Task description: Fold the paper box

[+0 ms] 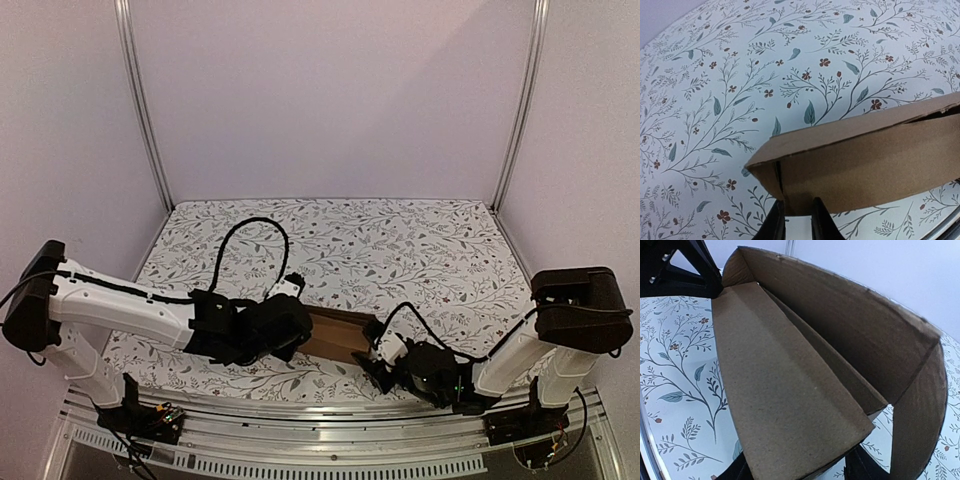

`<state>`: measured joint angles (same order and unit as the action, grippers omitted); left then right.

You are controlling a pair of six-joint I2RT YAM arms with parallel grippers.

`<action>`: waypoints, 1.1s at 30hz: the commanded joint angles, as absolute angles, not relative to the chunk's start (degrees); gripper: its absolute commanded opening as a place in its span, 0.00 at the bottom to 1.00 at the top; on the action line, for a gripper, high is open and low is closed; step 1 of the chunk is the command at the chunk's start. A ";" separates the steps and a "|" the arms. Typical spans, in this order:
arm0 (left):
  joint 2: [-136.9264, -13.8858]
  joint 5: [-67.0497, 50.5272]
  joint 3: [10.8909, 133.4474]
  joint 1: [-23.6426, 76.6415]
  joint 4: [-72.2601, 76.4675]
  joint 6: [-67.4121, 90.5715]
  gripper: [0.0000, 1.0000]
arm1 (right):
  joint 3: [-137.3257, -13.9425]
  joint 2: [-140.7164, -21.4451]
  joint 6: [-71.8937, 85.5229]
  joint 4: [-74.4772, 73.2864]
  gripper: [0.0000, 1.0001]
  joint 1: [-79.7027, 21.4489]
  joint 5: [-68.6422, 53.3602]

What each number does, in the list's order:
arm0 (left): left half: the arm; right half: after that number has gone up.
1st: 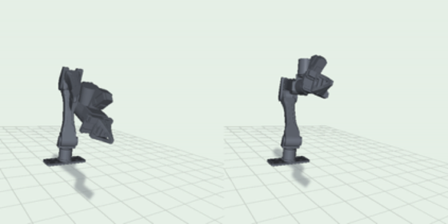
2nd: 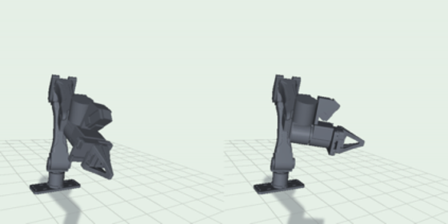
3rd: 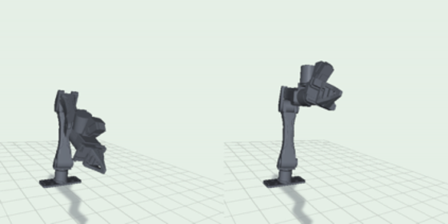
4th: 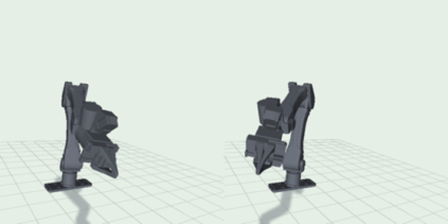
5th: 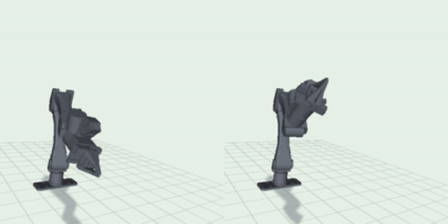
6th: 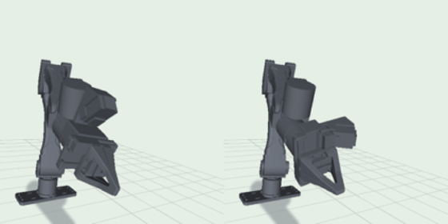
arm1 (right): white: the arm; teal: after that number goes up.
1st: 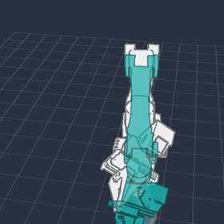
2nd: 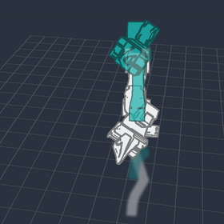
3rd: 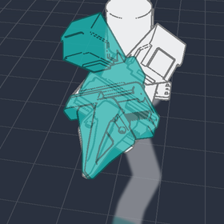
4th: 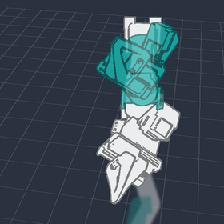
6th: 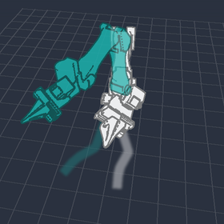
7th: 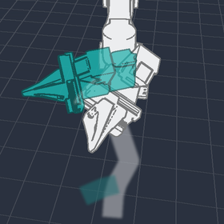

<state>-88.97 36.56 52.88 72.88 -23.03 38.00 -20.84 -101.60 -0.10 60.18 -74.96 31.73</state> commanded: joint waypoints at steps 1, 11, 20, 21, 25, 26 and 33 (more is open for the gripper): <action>-91.84 31.28 52.30 72.05 -23.30 37.94 0.15 | -20.65 -101.01 0.78 60.70 0.62 -75.05 35.18; -92.46 31.73 52.05 71.28 -23.09 36.08 0.04 | -14.14 -97.43 -4.60 64.16 0.97 -73.76 34.39; -92.76 31.73 51.90 71.02 -22.71 35.42 0.00 | -13.27 -94.94 -6.06 65.97 0.99 -64.89 14.91; -92.68 31.73 51.87 71.02 -22.79 35.42 0.00 | -13.39 -95.41 -6.06 67.36 0.99 -63.82 12.92; -92.48 31.73 51.86 70.93 -22.89 35.26 0.00 | -14.05 -98.32 -5.10 71.79 0.99 -59.51 4.23; -92.40 31.73 51.87 70.93 -22.91 35.32 0.00 | -14.43 -99.35 -4.90 72.47 0.99 -58.89 2.35; -91.78 31.73 51.59 70.93 -23.22 35.46 0.00 | -18.27 -104.49 -4.60 74.59 0.96 -56.46 -7.27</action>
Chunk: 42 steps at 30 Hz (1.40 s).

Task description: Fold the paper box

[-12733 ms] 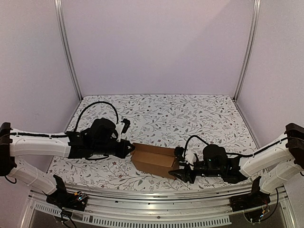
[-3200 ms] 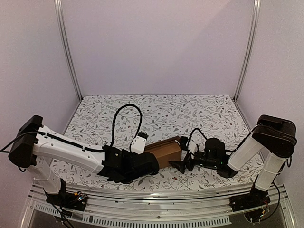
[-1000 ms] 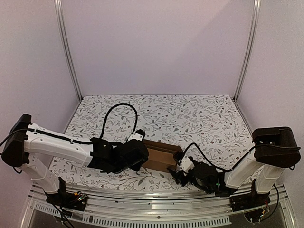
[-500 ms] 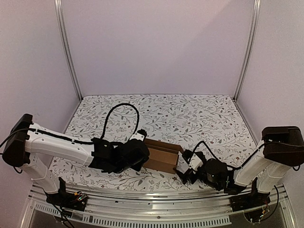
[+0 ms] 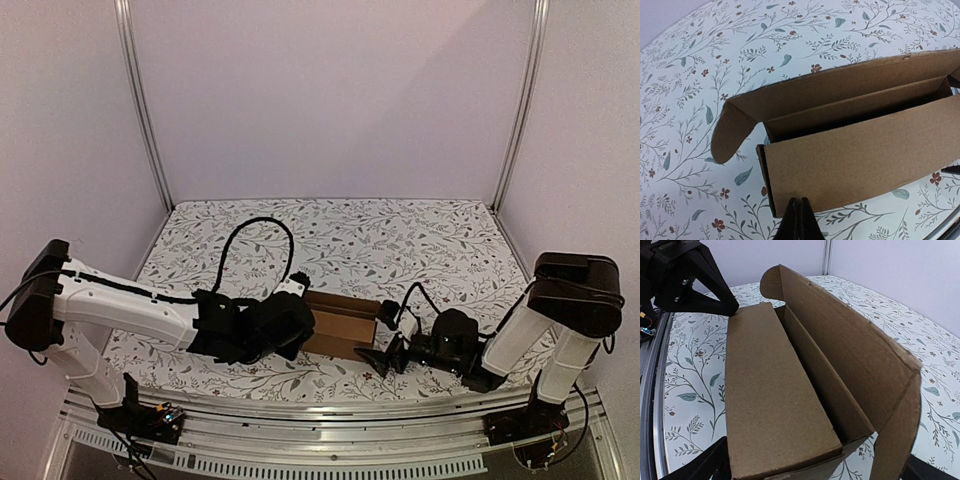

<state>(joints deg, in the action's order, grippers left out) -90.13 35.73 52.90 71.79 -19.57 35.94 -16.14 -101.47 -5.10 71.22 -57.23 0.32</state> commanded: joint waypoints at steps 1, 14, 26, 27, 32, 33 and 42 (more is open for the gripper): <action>-91.80 31.73 51.59 70.93 -23.27 35.52 0.00 | -18.58 -105.07 -4.97 75.14 0.96 -56.19 -7.60; -89.40 30.95 52.12 70.44 -23.90 36.17 0.00 | -18.23 -106.05 -4.77 75.24 0.68 -55.22 -10.73; -77.53 30.16 51.66 68.98 -29.06 36.90 0.26 | -17.80 -102.69 -4.44 71.78 0.36 -55.29 -10.32; -76.11 30.15 51.33 68.85 -29.52 36.87 0.28 | -17.79 -101.98 -4.41 71.32 0.35 -55.31 -10.39; -69.81 30.34 50.05 67.46 -30.49 35.64 0.35 | -17.63 -98.47 -4.13 67.92 0.34 -55.31 -12.01; -69.21 30.15 49.87 66.97 -30.56 35.35 0.36 | -17.49 -97.46 -4.13 66.93 0.34 -55.29 -12.42; -66.87 17.80 50.95 59.96 -31.44 30.82 0.38 | -17.21 -84.52 -7.23 48.35 0.34 -55.48 -18.19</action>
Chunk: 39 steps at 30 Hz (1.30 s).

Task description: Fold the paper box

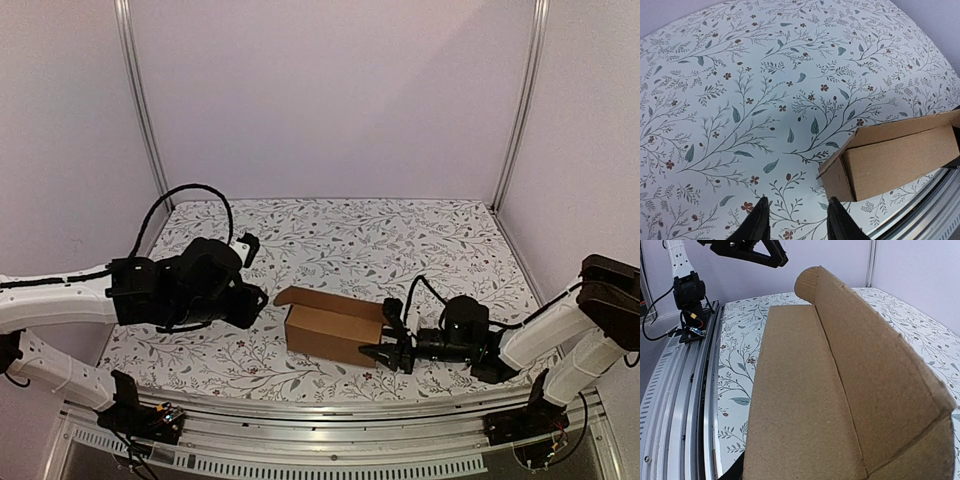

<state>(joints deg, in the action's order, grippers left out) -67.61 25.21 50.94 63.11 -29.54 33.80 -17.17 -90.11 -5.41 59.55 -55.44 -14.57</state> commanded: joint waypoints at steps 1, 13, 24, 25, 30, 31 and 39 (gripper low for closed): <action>-67.00 16.34 50.95 59.32 -31.56 30.36 0.38 | -17.63 -82.71 -7.63 45.63 0.34 -55.54 -18.92; -67.59 2.12 52.46 57.35 -30.38 24.59 0.36 | -22.25 -73.59 -11.40 27.62 0.33 -55.51 -23.73; -70.07 -0.18 52.68 57.26 -30.01 22.37 0.32 | -24.06 -71.03 -11.64 23.07 0.34 -55.63 -24.68; -70.47 -0.94 52.72 57.22 -29.94 22.25 0.31 | -24.32 -70.94 -11.61 22.85 0.34 -55.70 -24.63; -71.62 -0.88 52.67 57.25 -29.98 22.04 0.23 | -24.82 -70.28 -11.82 21.91 0.34 -56.12 -24.14; -71.76 -1.14 52.65 57.23 -29.83 22.04 0.21 | -24.80 -70.30 -11.94 21.87 0.34 -56.19 -24.05; -71.85 -0.88 52.95 57.14 -29.32 21.66 0.01 | -25.38 -70.65 -13.10 20.93 0.33 -57.06 -21.07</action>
